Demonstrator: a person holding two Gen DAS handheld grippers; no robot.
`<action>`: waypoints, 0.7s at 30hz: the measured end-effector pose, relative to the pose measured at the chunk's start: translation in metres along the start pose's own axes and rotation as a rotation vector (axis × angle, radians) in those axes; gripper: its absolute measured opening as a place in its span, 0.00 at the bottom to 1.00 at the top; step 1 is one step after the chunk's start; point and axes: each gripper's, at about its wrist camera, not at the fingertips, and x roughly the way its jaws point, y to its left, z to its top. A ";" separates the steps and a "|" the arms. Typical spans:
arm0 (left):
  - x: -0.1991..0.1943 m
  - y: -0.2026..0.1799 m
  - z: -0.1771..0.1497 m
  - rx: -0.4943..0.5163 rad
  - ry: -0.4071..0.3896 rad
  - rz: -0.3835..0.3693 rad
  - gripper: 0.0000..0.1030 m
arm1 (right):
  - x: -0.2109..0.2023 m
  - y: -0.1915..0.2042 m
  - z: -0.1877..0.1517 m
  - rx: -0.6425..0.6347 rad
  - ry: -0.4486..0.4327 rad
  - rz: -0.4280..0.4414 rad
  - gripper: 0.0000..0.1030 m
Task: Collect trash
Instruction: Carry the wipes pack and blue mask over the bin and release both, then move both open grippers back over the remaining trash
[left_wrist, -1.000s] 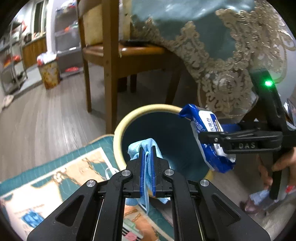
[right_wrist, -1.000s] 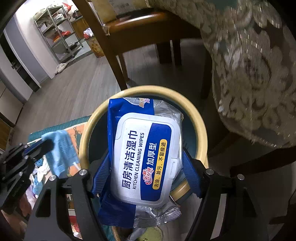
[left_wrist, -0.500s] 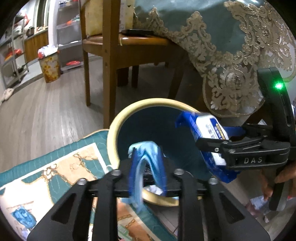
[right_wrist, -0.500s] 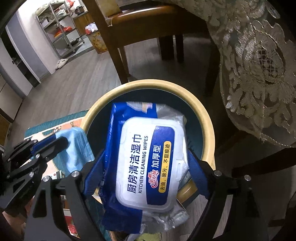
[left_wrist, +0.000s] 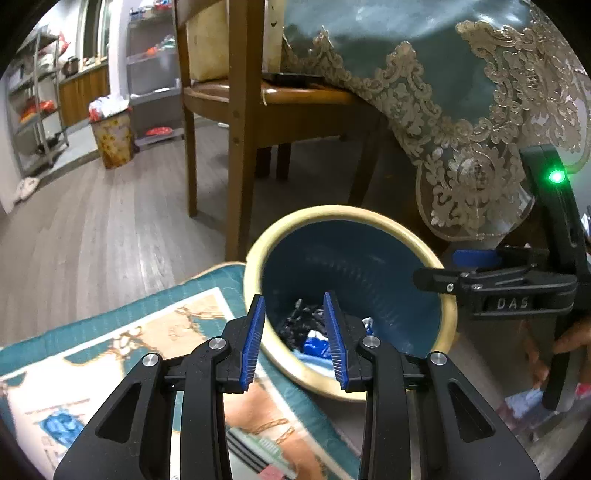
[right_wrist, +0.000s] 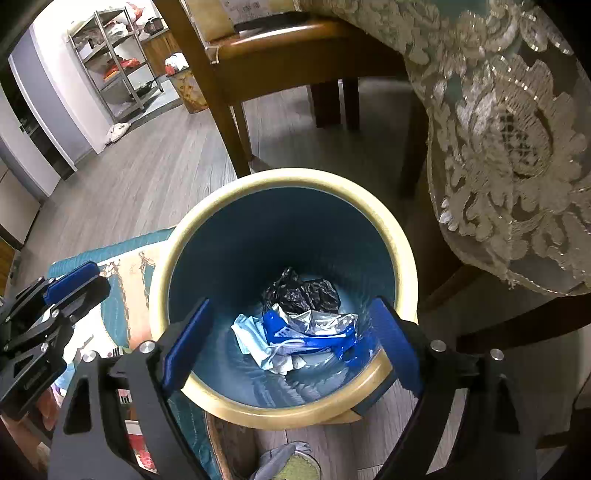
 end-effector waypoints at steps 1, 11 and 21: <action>-0.005 0.002 0.000 -0.001 -0.004 0.003 0.34 | -0.004 0.002 0.000 0.001 -0.008 0.007 0.86; -0.095 0.033 0.008 -0.016 -0.061 0.032 0.74 | -0.057 0.034 0.005 0.004 -0.139 0.050 0.94; -0.201 0.101 -0.002 0.012 -0.147 0.195 0.78 | -0.082 0.096 0.000 -0.020 -0.182 0.138 0.94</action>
